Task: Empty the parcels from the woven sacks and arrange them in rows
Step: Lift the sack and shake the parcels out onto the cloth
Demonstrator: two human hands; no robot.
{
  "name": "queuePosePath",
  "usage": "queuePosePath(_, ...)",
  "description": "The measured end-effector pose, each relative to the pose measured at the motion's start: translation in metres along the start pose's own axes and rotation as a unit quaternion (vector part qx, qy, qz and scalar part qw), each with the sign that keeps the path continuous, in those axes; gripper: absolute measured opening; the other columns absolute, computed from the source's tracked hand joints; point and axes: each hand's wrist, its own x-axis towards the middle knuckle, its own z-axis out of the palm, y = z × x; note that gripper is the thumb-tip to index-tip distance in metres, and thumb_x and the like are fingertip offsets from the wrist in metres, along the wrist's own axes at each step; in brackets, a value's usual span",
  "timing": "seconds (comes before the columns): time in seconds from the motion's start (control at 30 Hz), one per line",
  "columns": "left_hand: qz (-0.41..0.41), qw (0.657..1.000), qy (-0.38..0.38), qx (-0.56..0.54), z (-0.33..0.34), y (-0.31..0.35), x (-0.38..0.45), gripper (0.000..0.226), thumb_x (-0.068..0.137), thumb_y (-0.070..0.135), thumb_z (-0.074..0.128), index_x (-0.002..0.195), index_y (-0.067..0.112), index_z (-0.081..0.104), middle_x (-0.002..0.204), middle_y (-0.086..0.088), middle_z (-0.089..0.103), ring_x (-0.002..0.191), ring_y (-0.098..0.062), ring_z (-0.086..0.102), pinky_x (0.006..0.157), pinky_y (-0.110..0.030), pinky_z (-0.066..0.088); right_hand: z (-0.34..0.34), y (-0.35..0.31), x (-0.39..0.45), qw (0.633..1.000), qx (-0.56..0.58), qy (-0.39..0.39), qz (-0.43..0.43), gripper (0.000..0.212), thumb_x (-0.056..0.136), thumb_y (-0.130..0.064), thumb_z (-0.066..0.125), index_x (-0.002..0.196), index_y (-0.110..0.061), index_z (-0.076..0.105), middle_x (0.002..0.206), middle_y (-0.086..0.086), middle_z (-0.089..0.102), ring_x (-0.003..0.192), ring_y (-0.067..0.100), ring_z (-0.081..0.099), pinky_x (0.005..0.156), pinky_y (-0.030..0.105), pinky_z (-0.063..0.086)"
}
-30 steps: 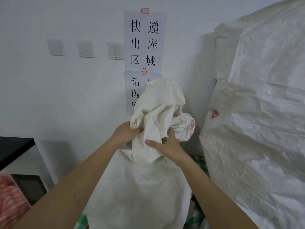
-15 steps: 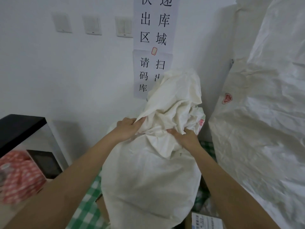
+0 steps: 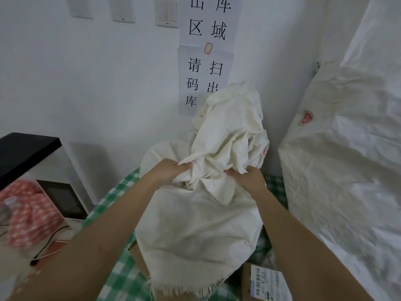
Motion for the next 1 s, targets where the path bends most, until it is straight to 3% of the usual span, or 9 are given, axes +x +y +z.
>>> queuePosePath(0.07,0.018,0.998,0.029,0.05,0.003,-0.006,0.009,0.04,0.088,0.048,0.059,0.077,0.01,0.057,0.083,-0.004,0.057,0.075,-0.02,0.054,0.059,-0.026,0.034,0.003,0.004,0.001,1.0,-0.015,0.012,-0.025,0.047,0.075,-0.054,0.075,0.096,-0.015,0.06,0.102,0.001,0.065,0.097,0.022,0.057,0.099,0.043,0.045)
queuePosePath(0.13,0.026,0.988,0.066,0.134,0.007,-0.007,0.014,0.04,0.084,0.05,0.062,0.073,0.014,0.052,0.084,-0.004,0.056,0.087,-0.028,0.056,0.067,-0.03,0.035,0.007,0.004,-0.001,0.998,-0.047,0.015,-0.041,0.051,0.08,-0.046,0.074,0.11,-0.008,0.061,0.11,0.003,0.063,0.105,0.025,0.056,0.099,0.039,0.042)
queuePosePath(0.23,0.008,0.969,0.109,0.223,0.014,-0.008,0.02,0.06,0.079,0.051,0.067,0.121,0.016,0.044,0.124,-0.007,0.044,0.117,-0.034,0.044,0.085,-0.038,0.039,0.014,0.006,0.004,0.996,-0.084,-0.006,-0.043,0.044,0.082,-0.035,0.074,0.113,-0.008,0.06,0.104,0.005,0.063,0.102,0.026,0.06,0.079,0.029,0.043)
queuePosePath(0.3,0.004,0.955,0.117,0.272,0.016,-0.009,0.023,0.077,0.078,0.05,0.069,0.136,0.017,0.031,0.136,-0.008,0.034,0.122,-0.034,0.04,0.089,-0.04,0.039,0.016,0.009,0.01,0.992,-0.118,-0.016,-0.05,0.036,0.083,-0.032,0.071,0.109,-0.01,0.062,0.1,0.005,0.066,0.094,0.023,0.061,0.072,0.027,0.041)
queuePosePath(0.47,0.051,0.932,0.151,0.326,0.015,-0.018,0.04,0.039,0.09,0.032,0.06,0.119,0.01,0.046,0.124,-0.01,0.044,0.107,-0.029,0.054,0.077,-0.033,0.04,0.01,0.001,0.018,0.993,-0.072,-0.034,-0.093,0.033,0.081,-0.018,0.071,0.108,-0.01,0.055,0.099,0.004,0.061,0.093,0.023,0.059,0.073,0.028,0.043)
queuePosePath(0.63,0.108,0.922,0.174,0.327,0.01,-0.009,0.042,0.015,0.095,0.017,0.047,0.102,0.013,0.06,0.103,-0.004,0.061,0.096,-0.025,0.062,0.07,-0.029,0.041,0.004,0.001,0.011,0.993,0.113,0.009,-0.017,0.077,0.077,-0.011,0.079,0.134,-0.01,0.028,0.12,0.008,0.047,0.104,0.023,0.053,0.084,0.03,0.044)
queuePosePath(0.73,0.087,0.961,0.116,0.237,0.008,0.004,0.039,0.012,0.089,0.015,0.053,0.078,0.013,0.057,0.071,0.001,0.055,0.074,-0.022,0.059,0.062,-0.026,0.039,-0.002,-0.013,0.012,0.997,0.038,-0.042,0.06,0.079,0.09,-0.015,0.066,0.146,0.0,0.012,0.134,0.009,0.04,0.127,0.029,0.044,0.102,0.029,0.039)
queuePosePath(0.83,0.084,0.993,0.083,-0.019,-0.008,0.022,0.034,0.019,0.082,0.006,0.064,0.068,0.007,0.051,0.06,-0.005,0.051,0.048,-0.013,0.052,0.046,-0.02,0.037,-0.016,-0.048,0.015,0.998,0.012,-0.04,0.044,0.057,0.088,-0.014,0.068,0.135,0.001,0.04,0.13,0.011,0.05,0.123,0.029,0.049,0.091,0.025,0.04)
queuePosePath(1.0,0.117,0.95,0.128,-0.258,-0.031,0.025,0.023,0.006,0.084,0.007,0.067,0.085,0.009,0.061,0.081,-0.01,0.062,0.068,-0.019,0.058,0.061,-0.028,0.046,-0.028,-0.044,0.017,0.977,0.169,0.025,-0.128,0.045,0.081,-0.011,0.074,0.122,-0.008,0.056,0.11,0.001,0.062,0.104,0.021,0.06,0.081,0.029,0.044)
